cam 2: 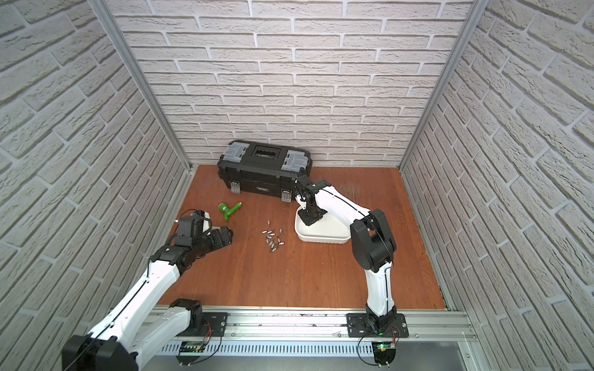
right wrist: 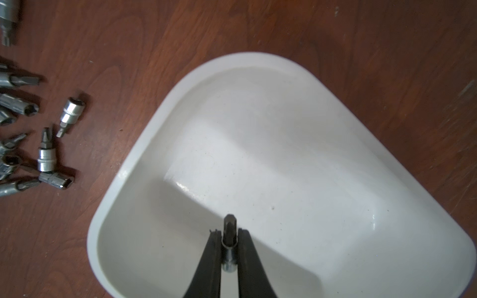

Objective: Put the bit on the desktop into the storage box
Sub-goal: Place the screwdriver bit in the storage box.

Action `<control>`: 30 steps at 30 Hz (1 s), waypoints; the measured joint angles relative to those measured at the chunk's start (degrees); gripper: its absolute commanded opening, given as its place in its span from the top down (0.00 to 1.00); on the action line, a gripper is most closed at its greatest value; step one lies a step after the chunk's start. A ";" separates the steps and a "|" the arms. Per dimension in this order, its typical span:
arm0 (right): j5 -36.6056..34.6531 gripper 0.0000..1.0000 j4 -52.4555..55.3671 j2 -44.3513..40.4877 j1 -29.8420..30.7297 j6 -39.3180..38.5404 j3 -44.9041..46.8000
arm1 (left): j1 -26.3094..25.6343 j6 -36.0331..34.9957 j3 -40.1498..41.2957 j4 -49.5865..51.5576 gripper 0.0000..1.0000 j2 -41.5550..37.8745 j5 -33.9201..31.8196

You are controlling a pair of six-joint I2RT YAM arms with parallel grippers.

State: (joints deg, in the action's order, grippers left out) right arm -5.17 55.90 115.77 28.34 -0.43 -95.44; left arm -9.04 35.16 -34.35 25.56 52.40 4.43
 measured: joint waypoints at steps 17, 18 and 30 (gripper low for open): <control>0.63 0.88 -4.85 7.26 0.00 1.09 1.38 | 0.00 0.00 0.00 -0.04 0.02 0.00 0.13; 0.74 0.89 -4.92 7.34 0.00 1.09 1.38 | 0.00 0.00 0.00 -0.04 0.02 0.00 0.15; 0.76 0.76 -5.16 7.43 0.00 1.14 1.38 | 0.00 0.00 0.00 -0.02 0.02 0.00 0.13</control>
State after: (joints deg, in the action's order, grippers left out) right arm -4.40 50.74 123.20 28.34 0.71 -94.06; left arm -9.04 35.16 -34.35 25.54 52.40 4.56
